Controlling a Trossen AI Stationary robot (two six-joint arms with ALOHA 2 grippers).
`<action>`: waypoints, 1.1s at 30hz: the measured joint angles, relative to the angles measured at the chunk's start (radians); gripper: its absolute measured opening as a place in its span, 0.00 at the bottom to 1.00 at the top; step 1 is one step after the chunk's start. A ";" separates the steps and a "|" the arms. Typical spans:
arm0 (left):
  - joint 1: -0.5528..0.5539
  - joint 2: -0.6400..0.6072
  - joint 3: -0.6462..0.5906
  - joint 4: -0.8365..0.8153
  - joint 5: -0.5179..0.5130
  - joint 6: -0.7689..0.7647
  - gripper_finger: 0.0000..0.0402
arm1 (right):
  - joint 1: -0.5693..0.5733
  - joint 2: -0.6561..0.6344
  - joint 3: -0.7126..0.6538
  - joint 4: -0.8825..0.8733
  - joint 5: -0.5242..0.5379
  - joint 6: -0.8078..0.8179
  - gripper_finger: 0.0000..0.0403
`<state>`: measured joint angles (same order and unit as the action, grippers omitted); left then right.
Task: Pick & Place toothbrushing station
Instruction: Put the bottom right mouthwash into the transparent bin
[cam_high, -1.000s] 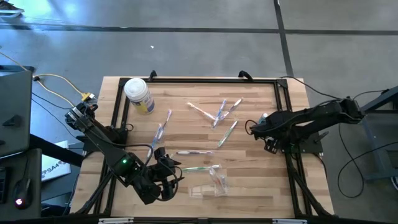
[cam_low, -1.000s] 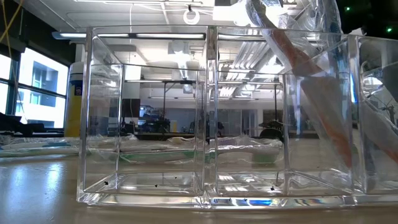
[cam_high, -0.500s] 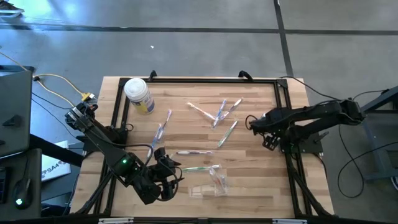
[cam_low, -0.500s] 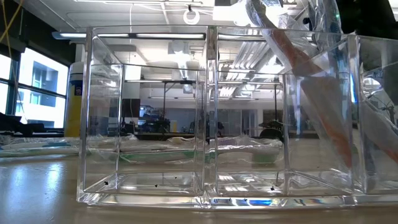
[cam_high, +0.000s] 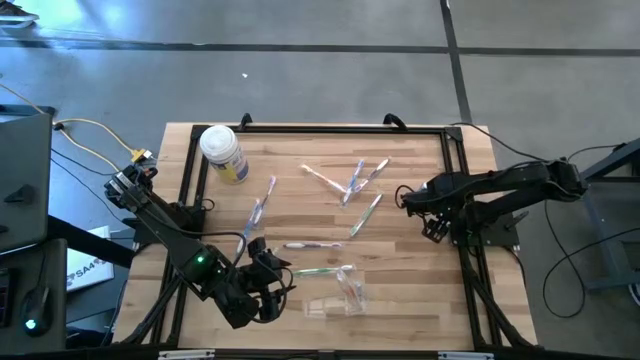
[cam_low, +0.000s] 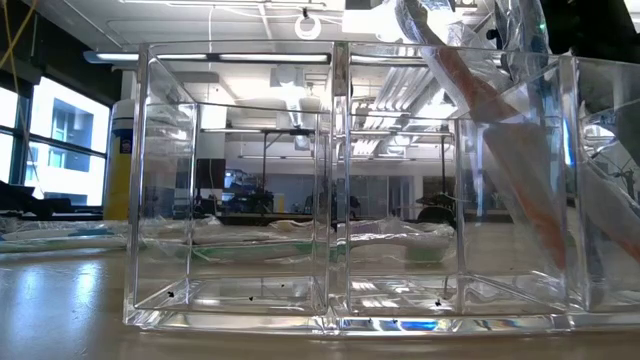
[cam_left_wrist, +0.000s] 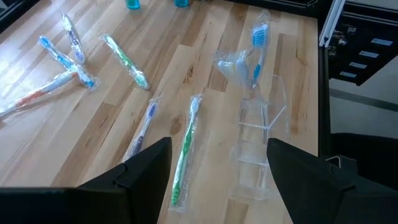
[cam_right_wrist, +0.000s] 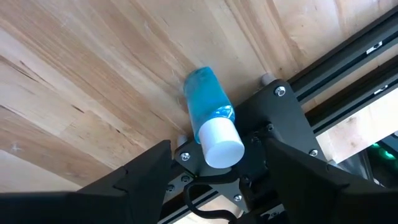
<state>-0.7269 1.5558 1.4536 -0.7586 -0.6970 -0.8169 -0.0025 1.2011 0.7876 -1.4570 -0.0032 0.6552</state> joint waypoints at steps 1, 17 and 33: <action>0.000 0.000 0.000 0.000 0.008 0.000 0.65 | 0.000 0.000 0.000 0.000 0.000 0.000 0.63; 0.000 0.000 0.000 0.000 0.014 0.000 0.65 | -0.004 0.000 0.004 0.005 -0.036 0.059 0.61; 0.000 0.000 0.000 -0.002 0.019 0.000 0.65 | -0.085 0.082 0.006 0.006 -0.029 0.153 0.61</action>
<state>-0.7273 1.5558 1.4536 -0.7605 -0.6785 -0.8169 -0.0875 1.2835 0.7933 -1.4509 -0.0325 0.8085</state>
